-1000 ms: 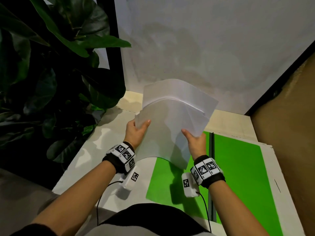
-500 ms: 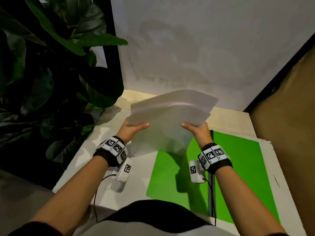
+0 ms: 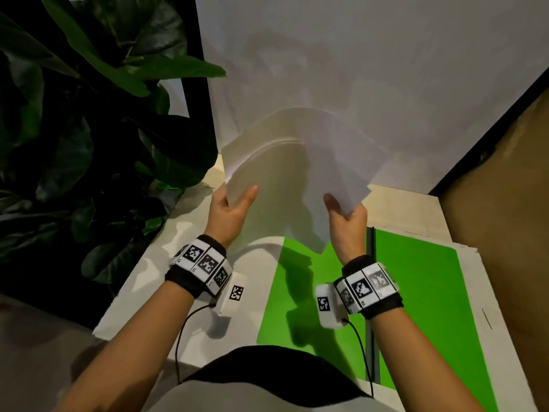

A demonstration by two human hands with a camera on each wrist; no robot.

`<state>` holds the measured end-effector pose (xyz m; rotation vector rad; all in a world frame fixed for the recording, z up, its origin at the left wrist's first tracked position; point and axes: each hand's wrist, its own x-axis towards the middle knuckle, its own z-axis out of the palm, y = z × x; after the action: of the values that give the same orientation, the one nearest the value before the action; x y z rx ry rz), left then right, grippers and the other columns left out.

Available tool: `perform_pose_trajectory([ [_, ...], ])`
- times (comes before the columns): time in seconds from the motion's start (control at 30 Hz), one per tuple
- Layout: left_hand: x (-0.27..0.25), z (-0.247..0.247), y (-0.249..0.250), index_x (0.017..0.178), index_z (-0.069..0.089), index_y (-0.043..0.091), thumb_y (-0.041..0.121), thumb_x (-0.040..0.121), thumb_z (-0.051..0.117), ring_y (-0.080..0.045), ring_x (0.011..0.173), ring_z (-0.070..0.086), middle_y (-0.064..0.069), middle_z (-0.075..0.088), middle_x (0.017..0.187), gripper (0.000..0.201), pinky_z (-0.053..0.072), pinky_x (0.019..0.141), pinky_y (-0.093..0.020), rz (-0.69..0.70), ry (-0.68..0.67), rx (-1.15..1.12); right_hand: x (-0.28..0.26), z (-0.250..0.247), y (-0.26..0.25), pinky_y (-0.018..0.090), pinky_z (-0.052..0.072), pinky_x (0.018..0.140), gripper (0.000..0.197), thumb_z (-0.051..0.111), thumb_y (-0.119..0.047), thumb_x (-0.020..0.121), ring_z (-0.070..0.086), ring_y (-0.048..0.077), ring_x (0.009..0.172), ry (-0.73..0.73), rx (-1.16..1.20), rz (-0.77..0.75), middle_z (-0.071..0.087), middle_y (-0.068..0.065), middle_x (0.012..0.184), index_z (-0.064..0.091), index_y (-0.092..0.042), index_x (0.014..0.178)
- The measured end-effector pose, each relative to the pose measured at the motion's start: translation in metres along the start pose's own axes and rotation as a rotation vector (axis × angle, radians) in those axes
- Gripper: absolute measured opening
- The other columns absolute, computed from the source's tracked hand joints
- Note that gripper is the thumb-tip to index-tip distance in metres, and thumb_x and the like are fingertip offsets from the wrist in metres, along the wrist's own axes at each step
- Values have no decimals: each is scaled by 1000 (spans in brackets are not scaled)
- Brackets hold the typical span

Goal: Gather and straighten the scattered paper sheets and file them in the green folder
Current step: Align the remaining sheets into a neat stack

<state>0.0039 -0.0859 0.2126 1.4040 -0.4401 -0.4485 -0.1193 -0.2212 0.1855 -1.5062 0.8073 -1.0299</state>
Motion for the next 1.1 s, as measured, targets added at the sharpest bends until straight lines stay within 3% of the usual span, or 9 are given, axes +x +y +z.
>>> perform_pose_trajectory([
  [0.07, 0, -9, -15, 101, 54, 9, -1, 83, 57, 13, 66, 62, 6, 59, 87, 21, 46, 65, -3, -24, 22, 3, -3, 0, 8, 16, 47, 83, 35, 62, -5, 82, 58, 18, 99, -19, -11, 58, 62, 13, 111, 55, -3, 116],
  [0.2, 4, -22, -41, 113, 47, 6, 7, 79, 64, -24, 100, 58, -10, 60, 103, 38, 49, 79, -21, -146, 57, 37, -7, -2, 23, 25, 48, 87, 36, 66, -4, 78, 60, 14, 96, -111, -73, 173, 62, 18, 114, 55, -8, 111],
  [0.33, 6, -25, -38, 122, 43, 2, 10, 78, 66, -24, 102, 56, -10, 57, 107, 51, 47, 85, -26, -143, 3, 46, -4, -2, 12, 16, 51, 81, 28, 71, -14, 75, 63, -9, 82, -119, 16, 161, 64, 3, 102, 57, -24, 96],
  [0.47, 7, -20, -11, 90, 52, 19, 12, 81, 64, 7, 80, 61, 13, 64, 82, 17, 47, 72, -9, -2, -68, 80, 3, 5, -4, 45, 39, 105, 71, 65, -68, 60, 51, 25, 117, -69, 105, 131, 55, 12, 123, 51, -20, 110],
  [0.57, 12, -18, 1, 96, 61, 23, 48, 71, 64, -3, 86, 63, 13, 68, 87, 35, 50, 82, -21, 167, -146, 95, 7, 7, -15, 42, 42, 89, 75, 52, -82, 58, 53, 25, 96, -49, 153, 89, 54, 13, 97, 53, -16, 96],
  [0.63, 15, -18, 1, 102, 62, 18, 68, 66, 57, -7, 87, 62, 10, 66, 92, 62, 50, 78, -21, 195, -133, 76, 10, 7, -21, 31, 41, 70, 63, 49, -76, 67, 48, 19, 74, -17, 173, 85, 49, 11, 75, 52, -14, 76],
  [0.83, 21, -17, 0, 96, 63, 21, 51, 76, 43, -2, 77, 60, 17, 67, 76, 42, 47, 70, -18, 206, -100, 89, 20, 4, -17, 16, 39, 52, 20, 52, -22, 80, 51, 1, 55, 37, 134, 111, 59, -8, 62, 63, -20, 63],
  [0.93, 22, -21, -1, 102, 61, 17, 43, 75, 54, -9, 84, 63, 12, 69, 84, 38, 49, 78, -21, 197, -129, 89, 23, 1, -8, 14, 40, 57, 19, 52, -21, 87, 52, -1, 61, 46, 134, 93, 59, -5, 73, 62, -20, 71],
  [1.1, 27, -25, -7, 107, 58, 12, 2, 80, 62, 11, 80, 61, 14, 64, 90, 29, 50, 79, -12, 192, -167, 174, 23, -7, 24, 9, 47, 66, 24, 59, -10, 83, 59, -15, 66, -218, 25, 116, 64, 6, 97, 55, -7, 107],
])
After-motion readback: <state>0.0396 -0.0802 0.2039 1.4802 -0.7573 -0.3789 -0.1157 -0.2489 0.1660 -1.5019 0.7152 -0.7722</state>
